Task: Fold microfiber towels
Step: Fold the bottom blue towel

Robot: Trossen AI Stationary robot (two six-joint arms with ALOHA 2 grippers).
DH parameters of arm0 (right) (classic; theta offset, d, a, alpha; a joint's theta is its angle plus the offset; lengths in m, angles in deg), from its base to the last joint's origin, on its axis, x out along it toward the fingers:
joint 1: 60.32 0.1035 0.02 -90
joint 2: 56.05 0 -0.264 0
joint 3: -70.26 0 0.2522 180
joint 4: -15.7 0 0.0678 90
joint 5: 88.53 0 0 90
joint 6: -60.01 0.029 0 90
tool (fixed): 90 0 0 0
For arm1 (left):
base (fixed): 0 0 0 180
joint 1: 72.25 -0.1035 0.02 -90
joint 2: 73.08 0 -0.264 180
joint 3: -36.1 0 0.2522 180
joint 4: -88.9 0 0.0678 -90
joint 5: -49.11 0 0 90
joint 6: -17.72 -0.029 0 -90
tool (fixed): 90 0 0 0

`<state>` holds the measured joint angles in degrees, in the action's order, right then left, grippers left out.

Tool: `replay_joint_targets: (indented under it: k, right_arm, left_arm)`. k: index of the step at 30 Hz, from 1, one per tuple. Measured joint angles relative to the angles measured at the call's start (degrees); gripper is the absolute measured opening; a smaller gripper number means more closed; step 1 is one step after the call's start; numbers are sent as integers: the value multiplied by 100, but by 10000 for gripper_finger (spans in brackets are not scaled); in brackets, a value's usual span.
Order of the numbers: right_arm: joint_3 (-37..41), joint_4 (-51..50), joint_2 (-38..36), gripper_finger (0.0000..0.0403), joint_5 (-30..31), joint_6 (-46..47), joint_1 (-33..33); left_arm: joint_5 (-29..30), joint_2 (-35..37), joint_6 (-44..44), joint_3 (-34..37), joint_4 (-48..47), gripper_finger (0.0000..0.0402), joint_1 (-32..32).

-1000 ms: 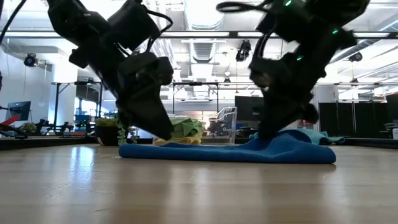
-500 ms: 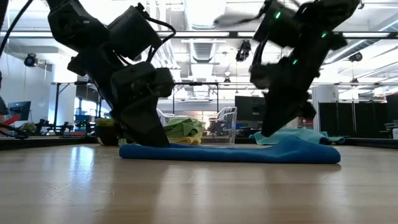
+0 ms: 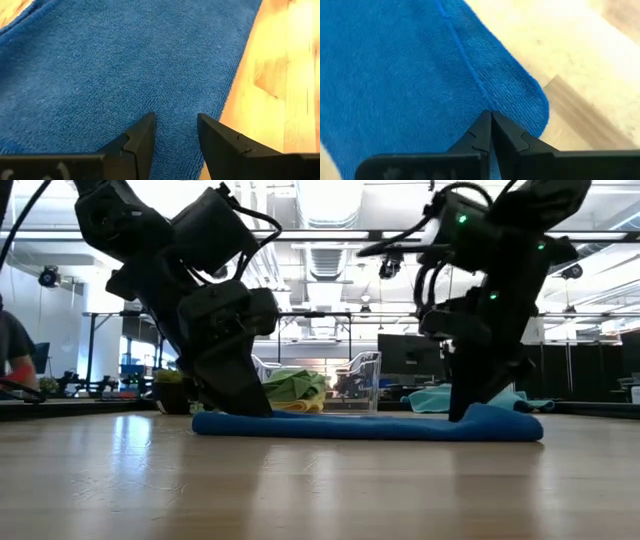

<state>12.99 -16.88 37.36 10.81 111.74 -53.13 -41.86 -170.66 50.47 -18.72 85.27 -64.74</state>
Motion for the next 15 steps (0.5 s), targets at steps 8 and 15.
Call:
replay_joint_targets:
  k: [8,15]
  right_arm:
    - [-29,-56,-361,8,-6,-48,90]
    - [-15,87,-980,8,928,267,1165]
  left_arm:
    - [-2,0,2,3,7,134,0]
    - [509,569,-413,-81,-53,95,-15]
